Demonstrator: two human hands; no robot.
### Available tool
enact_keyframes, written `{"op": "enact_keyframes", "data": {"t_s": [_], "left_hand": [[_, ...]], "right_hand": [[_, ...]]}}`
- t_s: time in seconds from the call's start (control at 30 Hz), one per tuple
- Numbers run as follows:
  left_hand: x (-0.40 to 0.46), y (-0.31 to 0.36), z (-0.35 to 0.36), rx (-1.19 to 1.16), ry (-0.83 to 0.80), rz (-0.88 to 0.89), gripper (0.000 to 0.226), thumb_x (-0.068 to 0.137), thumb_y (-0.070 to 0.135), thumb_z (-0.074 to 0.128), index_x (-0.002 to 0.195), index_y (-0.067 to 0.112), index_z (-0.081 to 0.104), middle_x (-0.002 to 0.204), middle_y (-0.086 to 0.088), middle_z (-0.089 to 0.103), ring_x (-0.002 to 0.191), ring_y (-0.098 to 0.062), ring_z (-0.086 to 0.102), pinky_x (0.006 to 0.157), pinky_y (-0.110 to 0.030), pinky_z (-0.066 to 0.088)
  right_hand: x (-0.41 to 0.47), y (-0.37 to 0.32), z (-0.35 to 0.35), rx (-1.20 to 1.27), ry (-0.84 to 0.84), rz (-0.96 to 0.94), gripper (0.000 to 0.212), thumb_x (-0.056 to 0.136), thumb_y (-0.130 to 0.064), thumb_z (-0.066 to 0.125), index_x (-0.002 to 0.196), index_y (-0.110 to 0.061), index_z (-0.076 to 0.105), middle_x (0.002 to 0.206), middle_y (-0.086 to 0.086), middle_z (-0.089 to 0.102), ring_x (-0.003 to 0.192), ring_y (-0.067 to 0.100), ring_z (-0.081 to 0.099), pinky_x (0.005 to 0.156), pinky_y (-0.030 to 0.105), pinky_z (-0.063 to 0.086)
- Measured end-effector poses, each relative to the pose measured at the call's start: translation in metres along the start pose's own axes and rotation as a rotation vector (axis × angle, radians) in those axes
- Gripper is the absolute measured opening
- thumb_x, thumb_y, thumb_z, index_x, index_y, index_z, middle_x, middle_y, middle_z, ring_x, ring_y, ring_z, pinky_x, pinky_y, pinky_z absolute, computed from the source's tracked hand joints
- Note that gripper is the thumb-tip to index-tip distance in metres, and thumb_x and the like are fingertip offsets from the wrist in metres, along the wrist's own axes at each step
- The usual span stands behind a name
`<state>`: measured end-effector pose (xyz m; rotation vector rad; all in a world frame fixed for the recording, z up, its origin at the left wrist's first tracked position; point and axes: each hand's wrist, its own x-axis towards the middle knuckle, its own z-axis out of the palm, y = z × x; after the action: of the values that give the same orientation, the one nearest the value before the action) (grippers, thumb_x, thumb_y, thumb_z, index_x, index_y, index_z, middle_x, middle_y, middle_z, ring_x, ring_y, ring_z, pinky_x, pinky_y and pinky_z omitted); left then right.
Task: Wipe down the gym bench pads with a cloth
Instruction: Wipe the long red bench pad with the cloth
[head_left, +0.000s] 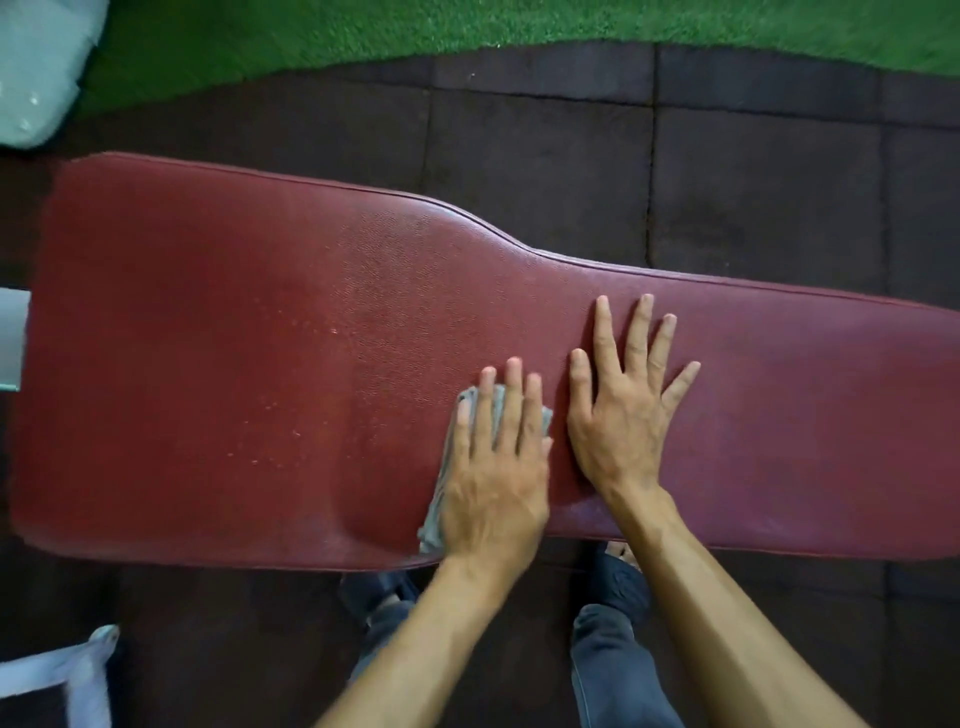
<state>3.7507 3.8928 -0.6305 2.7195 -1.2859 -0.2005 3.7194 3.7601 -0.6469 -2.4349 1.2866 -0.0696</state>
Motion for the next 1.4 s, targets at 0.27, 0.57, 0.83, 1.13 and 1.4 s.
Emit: {"op": "enact_keyframes", "data": {"t_s": [0.27,0.57,0.83,1.13,1.4], "left_hand": [[0.156,-0.116,-0.044,0.005,0.049,-0.104,0.056,0.107,0.032,0.017,0.159,0.013,0.010,0.168,-0.010,0.007,0.155,-0.029,0.005,0.126,-0.045,0.005],[-0.029,-0.063,-0.015,0.055,-0.021,0.018,0.058,0.107,0.033,0.025,0.159,0.009,0.014,0.167,-0.012,0.010,0.154,-0.032,0.011,0.124,-0.047,0.015],[0.154,-0.149,-0.052,-0.031,0.056,-0.066,0.057,0.107,0.034,0.016,0.159,0.012,0.010,0.168,-0.010,0.008,0.155,-0.029,0.005,0.126,-0.046,0.007],[-0.061,-0.139,-0.040,0.017,-0.065,-0.063,0.057,0.107,0.031,0.022,0.158,0.007,0.013,0.167,-0.013,0.008,0.154,-0.033,0.008,0.124,-0.049,0.015],[0.122,-0.143,-0.045,-0.005,0.013,0.073,0.057,0.105,0.029,0.017,0.159,0.009,0.011,0.167,-0.013,0.010,0.155,-0.031,0.008,0.125,-0.049,0.012]], "right_hand": [[-0.002,-0.005,0.002,0.015,0.021,0.014,0.056,0.102,-0.045,0.025,0.156,-0.035,0.013,0.167,0.002,-0.001,0.153,0.025,-0.009,0.118,0.062,-0.006],[-0.008,-0.040,0.011,0.016,0.029,0.003,0.056,0.102,-0.045,0.030,0.156,-0.035,0.018,0.167,0.004,0.004,0.153,0.028,-0.004,0.117,0.065,-0.001],[-0.012,-0.061,0.018,0.013,0.048,0.086,0.058,0.102,-0.048,0.028,0.156,-0.035,0.011,0.167,0.003,-0.001,0.153,0.029,-0.006,0.117,0.064,-0.002],[-0.018,-0.077,0.024,0.023,0.071,0.122,0.056,0.102,-0.045,0.029,0.156,-0.035,0.015,0.167,0.005,0.002,0.153,0.033,-0.003,0.117,0.066,0.000],[-0.031,-0.088,0.027,0.025,0.015,0.001,0.054,0.103,-0.044,0.029,0.155,-0.038,0.015,0.167,0.001,0.000,0.153,0.025,-0.007,0.118,0.063,-0.002]]}}
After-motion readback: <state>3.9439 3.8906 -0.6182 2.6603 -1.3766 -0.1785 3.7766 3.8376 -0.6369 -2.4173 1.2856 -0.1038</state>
